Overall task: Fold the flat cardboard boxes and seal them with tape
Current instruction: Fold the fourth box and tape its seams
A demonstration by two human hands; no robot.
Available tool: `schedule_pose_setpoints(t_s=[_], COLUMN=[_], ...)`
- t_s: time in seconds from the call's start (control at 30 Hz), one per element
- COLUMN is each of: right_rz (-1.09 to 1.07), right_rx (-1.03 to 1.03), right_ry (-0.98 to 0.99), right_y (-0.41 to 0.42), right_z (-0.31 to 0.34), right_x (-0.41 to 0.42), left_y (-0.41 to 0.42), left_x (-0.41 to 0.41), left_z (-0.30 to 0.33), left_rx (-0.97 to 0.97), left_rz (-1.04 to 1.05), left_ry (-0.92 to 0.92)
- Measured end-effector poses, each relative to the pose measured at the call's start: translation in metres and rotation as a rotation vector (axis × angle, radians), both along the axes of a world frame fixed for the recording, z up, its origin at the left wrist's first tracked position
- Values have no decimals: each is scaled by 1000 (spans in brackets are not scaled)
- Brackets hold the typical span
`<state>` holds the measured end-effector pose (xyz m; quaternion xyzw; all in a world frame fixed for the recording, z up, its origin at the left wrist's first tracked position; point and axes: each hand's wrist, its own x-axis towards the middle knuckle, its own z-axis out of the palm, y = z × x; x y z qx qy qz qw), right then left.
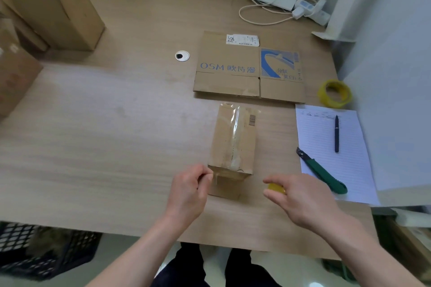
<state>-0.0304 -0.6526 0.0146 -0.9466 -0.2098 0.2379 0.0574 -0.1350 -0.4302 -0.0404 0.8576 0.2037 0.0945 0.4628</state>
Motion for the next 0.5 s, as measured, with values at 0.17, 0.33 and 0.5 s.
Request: schedule_pose_setpoints(t_s=[0.17,0.33,0.5], right_rz=[-31,-15,-43], right_rx=[104,118,139], right_ry=[-77,-176,-196], right_y=[9,11,12], right_z=[-20,-33,-42], right_x=[2,1,-1], left_y=[13,18,22], left_x=[12,17,18], left_z=[-7,-19,-28], left_rx=[78,68,53], left_rz=[23,8,-16], left_ry=[-72,-99,-125])
